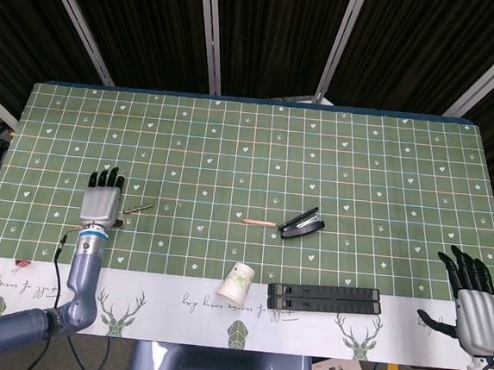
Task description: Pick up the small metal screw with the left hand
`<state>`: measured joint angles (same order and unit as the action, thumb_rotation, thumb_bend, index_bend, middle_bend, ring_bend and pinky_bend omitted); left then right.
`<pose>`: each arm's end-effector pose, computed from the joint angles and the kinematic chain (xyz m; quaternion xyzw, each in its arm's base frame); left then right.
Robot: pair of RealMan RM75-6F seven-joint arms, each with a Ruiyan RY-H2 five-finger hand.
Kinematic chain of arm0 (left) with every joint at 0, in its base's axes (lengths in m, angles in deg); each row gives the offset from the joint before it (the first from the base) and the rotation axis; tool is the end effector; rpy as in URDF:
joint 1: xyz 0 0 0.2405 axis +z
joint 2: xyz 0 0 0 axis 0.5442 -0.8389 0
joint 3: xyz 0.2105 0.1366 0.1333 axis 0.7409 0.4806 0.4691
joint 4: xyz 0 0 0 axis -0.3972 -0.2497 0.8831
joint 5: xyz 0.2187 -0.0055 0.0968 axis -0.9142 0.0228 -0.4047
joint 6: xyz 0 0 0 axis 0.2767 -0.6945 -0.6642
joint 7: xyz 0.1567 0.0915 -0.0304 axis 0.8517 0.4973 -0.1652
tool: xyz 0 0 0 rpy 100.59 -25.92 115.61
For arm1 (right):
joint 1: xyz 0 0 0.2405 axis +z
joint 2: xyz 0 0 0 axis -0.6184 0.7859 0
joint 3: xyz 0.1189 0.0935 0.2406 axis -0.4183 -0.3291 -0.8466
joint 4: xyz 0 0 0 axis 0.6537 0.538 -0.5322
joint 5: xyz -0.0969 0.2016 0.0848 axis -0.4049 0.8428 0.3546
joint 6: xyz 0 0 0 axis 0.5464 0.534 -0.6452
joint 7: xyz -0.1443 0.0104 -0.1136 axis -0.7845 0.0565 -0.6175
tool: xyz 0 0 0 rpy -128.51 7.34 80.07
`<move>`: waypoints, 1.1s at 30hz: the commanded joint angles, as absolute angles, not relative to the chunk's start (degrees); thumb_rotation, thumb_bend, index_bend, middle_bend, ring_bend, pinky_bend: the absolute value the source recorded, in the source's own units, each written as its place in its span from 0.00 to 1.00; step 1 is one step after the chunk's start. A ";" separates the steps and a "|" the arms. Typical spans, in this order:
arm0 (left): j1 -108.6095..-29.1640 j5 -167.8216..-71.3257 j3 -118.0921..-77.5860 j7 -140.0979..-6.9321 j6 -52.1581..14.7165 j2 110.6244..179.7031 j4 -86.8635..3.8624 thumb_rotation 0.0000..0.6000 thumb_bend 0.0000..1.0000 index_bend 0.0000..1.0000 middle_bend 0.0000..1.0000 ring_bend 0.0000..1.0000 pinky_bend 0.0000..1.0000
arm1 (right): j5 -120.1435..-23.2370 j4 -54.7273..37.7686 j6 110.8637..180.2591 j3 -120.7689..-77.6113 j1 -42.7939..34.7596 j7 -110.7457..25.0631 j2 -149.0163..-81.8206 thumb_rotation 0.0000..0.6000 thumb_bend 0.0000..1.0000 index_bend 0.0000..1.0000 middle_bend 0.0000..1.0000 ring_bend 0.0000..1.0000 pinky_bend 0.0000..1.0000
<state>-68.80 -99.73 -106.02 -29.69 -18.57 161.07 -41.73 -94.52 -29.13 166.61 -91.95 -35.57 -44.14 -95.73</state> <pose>-0.2635 0.4130 -0.0617 -0.6343 -0.4230 -0.2133 0.6109 -0.3469 -0.2121 0.1434 0.5776 -0.4115 0.3893 0.5878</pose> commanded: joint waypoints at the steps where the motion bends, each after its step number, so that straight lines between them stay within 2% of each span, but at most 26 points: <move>1: -69.73 -97.96 -106.41 -29.56 -17.83 162.63 -38.93 1.00 0.24 0.00 0.00 0.00 0.00 | -94.46 -29.29 166.62 -92.00 -35.58 -43.94 -95.67 1.00 0.04 0.11 0.00 0.00 0.03; 19: -72.33 -97.83 -106.88 -31.47 -16.34 165.28 -32.96 1.00 0.24 0.00 0.00 0.00 0.00 | -94.88 -29.63 166.81 -91.93 -35.63 -43.55 -95.47 1.00 0.04 0.11 0.00 0.00 0.03; 28: -73.21 -95.94 -108.39 -31.43 -15.71 165.52 -30.21 1.00 0.25 0.00 0.00 0.00 0.00 | -94.92 -29.81 167.01 -91.91 -35.76 -43.57 -95.34 1.00 0.04 0.11 0.00 0.00 0.03; 33: -73.03 -96.66 -108.81 -32.60 -16.03 163.87 -32.48 1.00 0.25 0.00 0.00 0.00 0.00 | -94.68 -29.81 166.88 -91.98 -35.75 -43.65 -95.32 1.00 0.04 0.11 0.00 0.00 0.03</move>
<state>-73.11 -96.34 -108.71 -32.26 -15.85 164.43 -31.74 -94.68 -29.81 166.88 -91.98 -35.75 -43.66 -95.32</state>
